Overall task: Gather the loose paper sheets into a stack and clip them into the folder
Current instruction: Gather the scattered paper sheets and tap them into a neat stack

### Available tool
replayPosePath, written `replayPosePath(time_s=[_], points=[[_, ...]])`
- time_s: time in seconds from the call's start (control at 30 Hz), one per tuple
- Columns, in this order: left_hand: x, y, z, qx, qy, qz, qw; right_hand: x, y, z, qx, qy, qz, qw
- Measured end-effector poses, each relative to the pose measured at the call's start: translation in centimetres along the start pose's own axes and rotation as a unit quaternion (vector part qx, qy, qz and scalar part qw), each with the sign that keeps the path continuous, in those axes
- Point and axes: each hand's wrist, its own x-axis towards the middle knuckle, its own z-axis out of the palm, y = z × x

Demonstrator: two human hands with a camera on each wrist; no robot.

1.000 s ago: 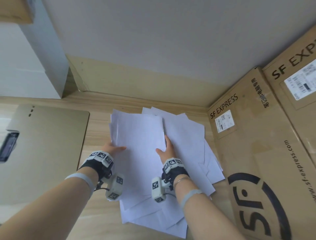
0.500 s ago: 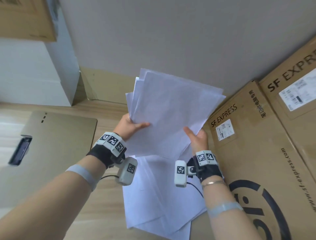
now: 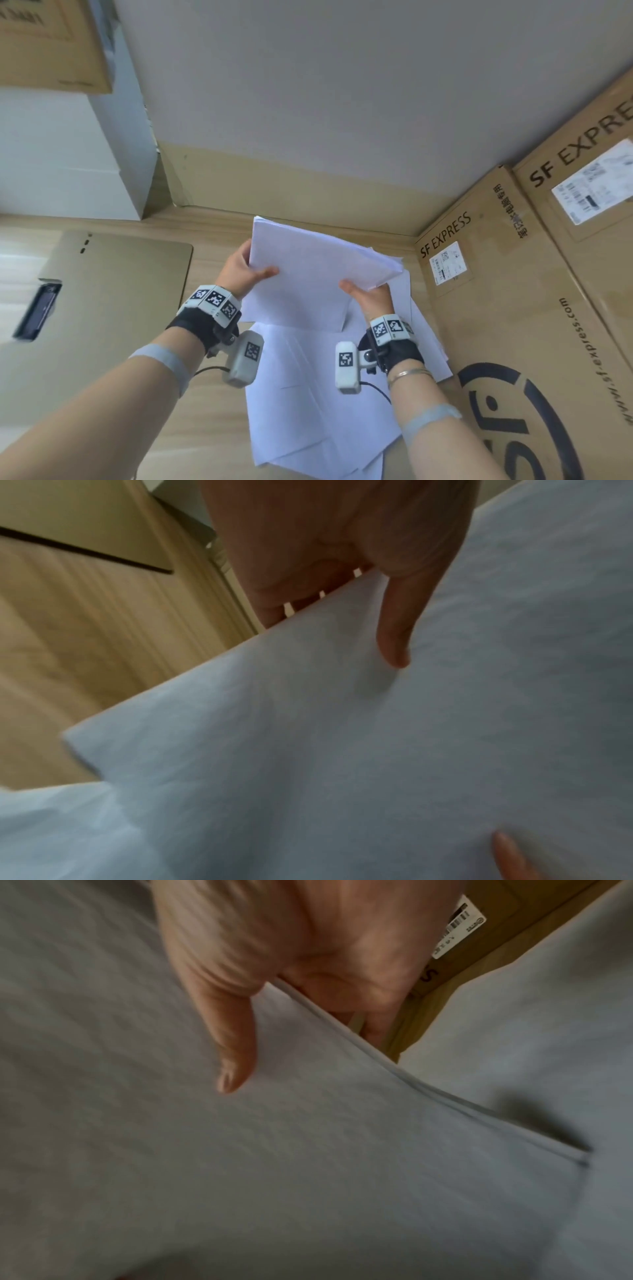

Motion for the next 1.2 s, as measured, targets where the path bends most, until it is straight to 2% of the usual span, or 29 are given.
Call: replayPosePath(time_s=[0.07, 0.13, 0.33, 0.4, 0.47, 0.53, 0.57, 0.63, 0.7, 0.77, 0.9, 0.97, 1.1, 1.2], points=[[0.0, -1.0, 0.1, 0.063, -0.005, -0.034, 0.997, 0.2, 1.0, 0.5, -0.031, 0.009, 0.027, 0.999], [0.0, -1.6, 0.3, 0.079, -0.004, -0.042, 0.996, 0.0, 1.1, 0.7, -0.011, 0.025, 0.021, 0.999], [0.3, -0.6, -0.1, 0.015, -0.013, -0.016, 1.000, 1.0, 0.5, -0.8, 0.040, 0.033, -0.021, 0.998], [0.5, -0.8, -0.6, 0.018, -0.044, -0.045, 0.998, 0.9, 0.9, -1.1, 0.032, 0.020, -0.013, 0.999], [0.7, -1.2, -0.6, 0.059, -0.070, -0.085, 0.992, 0.9, 1.8, -0.8, -0.004, -0.025, 0.005, 1.000], [0.5, -1.5, -0.1, 0.101, -0.057, -0.105, 0.988, 1.0, 2.5, 0.0, -0.048, -0.092, 0.047, 0.993], [0.5, -1.6, 0.2, 0.112, -0.043, -0.106, 0.987, 1.5, 3.2, 0.2, -0.067, -0.105, 0.073, 0.990], [0.5, -1.4, 0.7, 0.123, -0.016, -0.093, 0.988, 2.0, 3.6, 0.7, -0.088, -0.061, 0.108, 0.988], [0.7, -1.0, 0.8, 0.127, 0.007, -0.078, 0.989, 2.9, 4.0, 0.8, -0.060, -0.017, 0.067, 0.996], [1.0, -0.9, 0.8, 0.138, 0.019, -0.096, 0.986, 2.8, 3.6, 1.0, -0.084, -0.037, 0.048, 0.995], [1.3, -2.9, 0.2, 0.191, 0.032, -0.191, 0.962, 3.9, 5.1, 0.8, -0.134, -0.099, 0.072, 0.983], [1.3, -4.4, -0.4, 0.211, 0.044, -0.222, 0.951, 5.5, 6.1, -0.2, -0.157, -0.089, 0.103, 0.978], [1.0, -5.9, -1.0, 0.217, 0.062, -0.262, 0.938, 9.6, 6.2, -2.7, -0.285, -0.020, 0.090, 0.954], [1.3, -6.6, -1.2, 0.201, 0.074, -0.285, 0.934, 12.5, 5.5, -3.3, -0.359, -0.041, 0.075, 0.930]])
